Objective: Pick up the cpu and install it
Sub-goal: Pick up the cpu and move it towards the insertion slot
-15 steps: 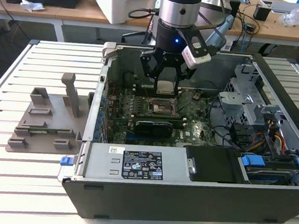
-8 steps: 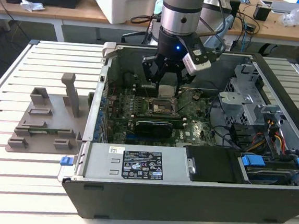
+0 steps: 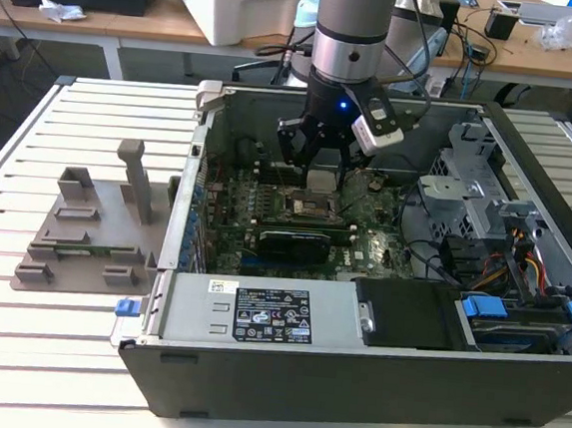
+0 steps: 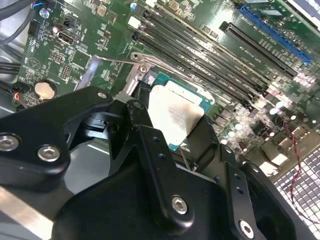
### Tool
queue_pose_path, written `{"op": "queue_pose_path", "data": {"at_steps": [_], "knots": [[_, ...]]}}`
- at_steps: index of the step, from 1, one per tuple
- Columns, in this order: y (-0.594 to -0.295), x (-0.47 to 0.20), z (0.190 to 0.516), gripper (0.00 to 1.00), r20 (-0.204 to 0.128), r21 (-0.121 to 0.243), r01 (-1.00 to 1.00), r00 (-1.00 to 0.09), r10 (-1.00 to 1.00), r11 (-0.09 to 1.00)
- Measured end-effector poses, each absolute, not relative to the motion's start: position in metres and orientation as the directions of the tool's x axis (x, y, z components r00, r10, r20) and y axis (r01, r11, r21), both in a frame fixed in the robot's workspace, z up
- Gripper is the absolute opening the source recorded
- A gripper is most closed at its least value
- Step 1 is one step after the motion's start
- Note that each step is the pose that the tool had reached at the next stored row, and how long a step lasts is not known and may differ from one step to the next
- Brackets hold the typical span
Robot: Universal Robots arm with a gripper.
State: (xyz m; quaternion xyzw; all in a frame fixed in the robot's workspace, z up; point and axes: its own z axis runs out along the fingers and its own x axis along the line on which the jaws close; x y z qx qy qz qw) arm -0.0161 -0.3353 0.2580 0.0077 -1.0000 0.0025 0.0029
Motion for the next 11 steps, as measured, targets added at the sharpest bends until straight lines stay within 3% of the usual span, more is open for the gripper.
{"op": "queue_pose_path", "data": {"at_steps": [11], "knots": [[-0.3338,-0.0156,0.2571,0.55,0.006,-0.008,-0.015,-1.0,-0.015,1.0]]}}
